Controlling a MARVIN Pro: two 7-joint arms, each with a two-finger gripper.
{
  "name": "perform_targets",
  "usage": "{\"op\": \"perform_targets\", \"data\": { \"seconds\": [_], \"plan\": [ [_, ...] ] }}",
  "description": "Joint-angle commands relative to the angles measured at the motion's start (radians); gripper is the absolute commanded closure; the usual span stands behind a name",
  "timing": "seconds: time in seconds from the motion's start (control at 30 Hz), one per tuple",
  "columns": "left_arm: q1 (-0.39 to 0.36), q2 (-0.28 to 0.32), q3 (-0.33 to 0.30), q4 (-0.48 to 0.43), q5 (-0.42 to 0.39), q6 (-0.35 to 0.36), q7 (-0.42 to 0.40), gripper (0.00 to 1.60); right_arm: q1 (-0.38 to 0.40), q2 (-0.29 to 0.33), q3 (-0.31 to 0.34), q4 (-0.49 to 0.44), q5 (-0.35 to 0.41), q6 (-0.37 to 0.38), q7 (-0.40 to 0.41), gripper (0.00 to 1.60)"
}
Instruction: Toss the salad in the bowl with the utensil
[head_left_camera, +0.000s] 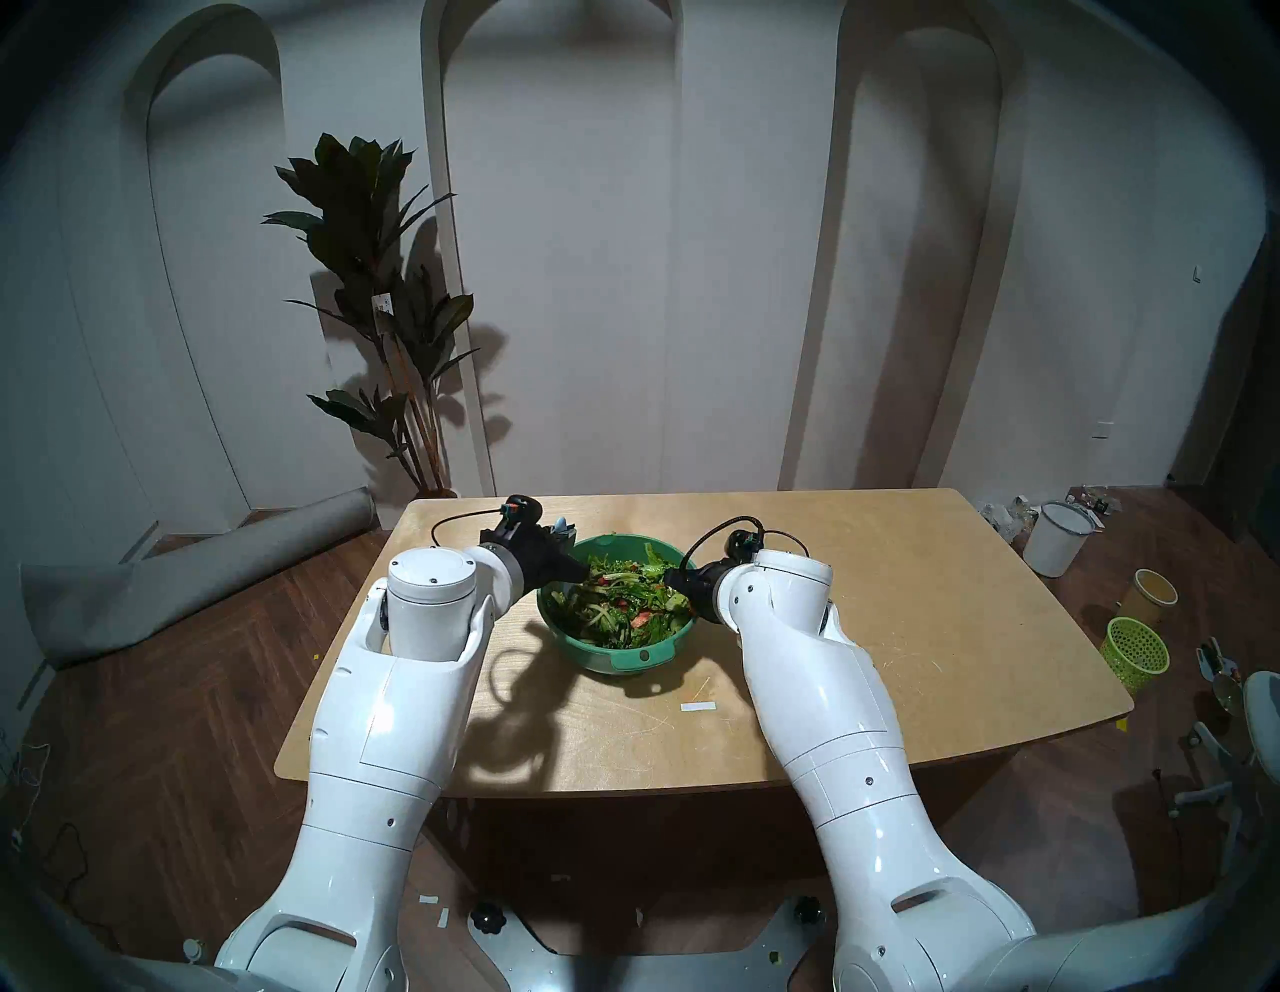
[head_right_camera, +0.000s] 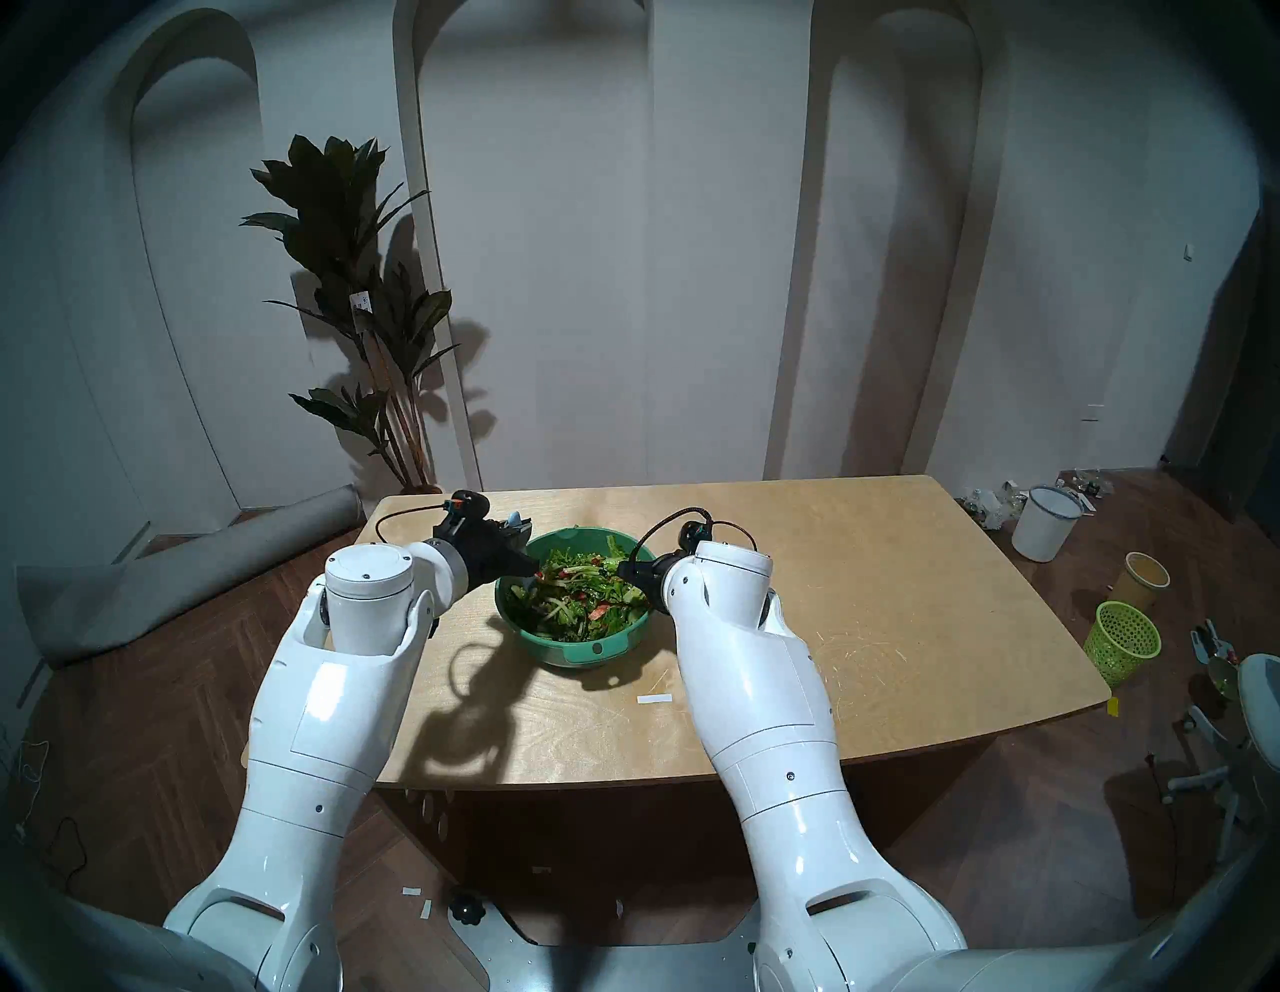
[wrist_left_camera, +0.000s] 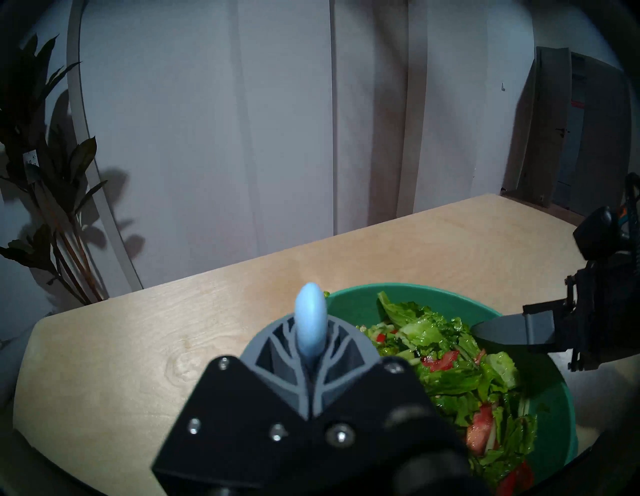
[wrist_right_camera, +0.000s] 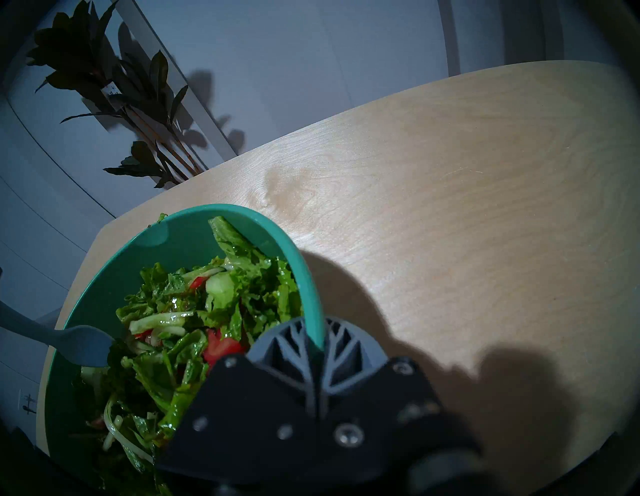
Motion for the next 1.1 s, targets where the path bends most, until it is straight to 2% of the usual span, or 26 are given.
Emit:
{"op": "perform_targets", "data": {
  "seconds": [0.0,0.2,0.53,0.67,0.9,1.07],
  "plan": [
    [0.016,-0.034,-0.010,-0.103,-0.036,0.058,-0.009,1.60,0.010,-0.007,-0.001,-0.021,0.002,-0.001,0.000,1.60],
    [0.067,-0.064,-0.020,-0.197,-0.040,0.145,0.024,1.60,0.009,-0.007,-0.001,-0.022,0.002,-0.001,0.000,1.60],
    [0.129,-0.116,-0.020,-0.305,-0.055,0.242,0.075,1.60,0.009,-0.007,-0.001,-0.023,0.002,0.000,-0.001,1.60],
    [0.140,-0.136,-0.025,-0.298,-0.068,0.234,0.087,1.60,0.008,-0.007,-0.001,-0.023,0.002,0.000,-0.001,1.60],
    [0.148,-0.149,-0.021,-0.247,-0.114,0.189,0.060,1.60,0.008,-0.007,-0.001,-0.023,0.002,0.000,-0.001,1.60],
    [0.136,-0.141,-0.009,-0.207,-0.104,0.168,0.067,1.60,0.008,-0.007,0.000,-0.024,0.002,0.000,-0.001,1.60]
  ]
}}
